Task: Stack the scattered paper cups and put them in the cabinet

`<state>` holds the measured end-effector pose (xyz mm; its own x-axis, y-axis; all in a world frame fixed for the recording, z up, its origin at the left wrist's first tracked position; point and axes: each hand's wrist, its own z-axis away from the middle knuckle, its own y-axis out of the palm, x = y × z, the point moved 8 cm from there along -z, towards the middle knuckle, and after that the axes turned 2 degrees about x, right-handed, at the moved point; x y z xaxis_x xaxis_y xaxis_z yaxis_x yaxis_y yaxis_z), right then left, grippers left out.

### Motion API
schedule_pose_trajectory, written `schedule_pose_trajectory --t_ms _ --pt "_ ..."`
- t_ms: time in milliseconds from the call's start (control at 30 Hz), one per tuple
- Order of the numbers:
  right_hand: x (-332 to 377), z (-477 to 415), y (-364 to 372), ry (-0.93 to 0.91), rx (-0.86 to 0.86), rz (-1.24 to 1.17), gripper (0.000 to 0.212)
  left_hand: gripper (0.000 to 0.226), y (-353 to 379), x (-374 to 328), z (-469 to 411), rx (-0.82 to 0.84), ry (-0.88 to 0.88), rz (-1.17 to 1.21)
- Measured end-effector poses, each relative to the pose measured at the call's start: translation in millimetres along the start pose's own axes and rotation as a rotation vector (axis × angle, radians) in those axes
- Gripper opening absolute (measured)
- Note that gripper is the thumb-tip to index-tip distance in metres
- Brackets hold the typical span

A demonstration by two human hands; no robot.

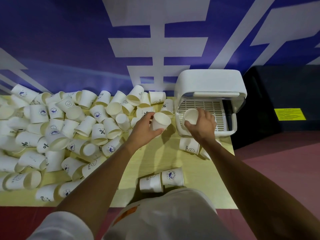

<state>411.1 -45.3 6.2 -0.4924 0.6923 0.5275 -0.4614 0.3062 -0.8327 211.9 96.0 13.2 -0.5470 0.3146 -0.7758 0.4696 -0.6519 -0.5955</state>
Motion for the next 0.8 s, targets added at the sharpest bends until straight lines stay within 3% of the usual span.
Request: schedule_pose_trajectory --t_ms 67,167,267,400,567,800 --pt "14 8 -10 -0.108 -0.112 -0.082 0.052 0.069 1 0 1 0.004 0.003 0.017" --pt "32 16 -7 -0.168 -0.05 -0.265 0.038 0.069 5 -2 2 -0.002 0.002 0.067" --pt "44 24 4 -0.143 0.103 -0.402 0.048 0.07 7 -6 4 -0.028 -0.01 0.121" --pt "45 34 16 -0.131 0.189 -0.406 0.061 0.07 11 -6 5 -0.012 -0.022 0.13" --pt "44 43 19 -0.104 0.25 -0.443 0.054 0.072 12 -4 8 -0.011 -0.021 0.125" --pt "49 44 13 -0.118 0.198 -0.511 0.046 0.069 14 -17 7 0.005 0.009 0.157"
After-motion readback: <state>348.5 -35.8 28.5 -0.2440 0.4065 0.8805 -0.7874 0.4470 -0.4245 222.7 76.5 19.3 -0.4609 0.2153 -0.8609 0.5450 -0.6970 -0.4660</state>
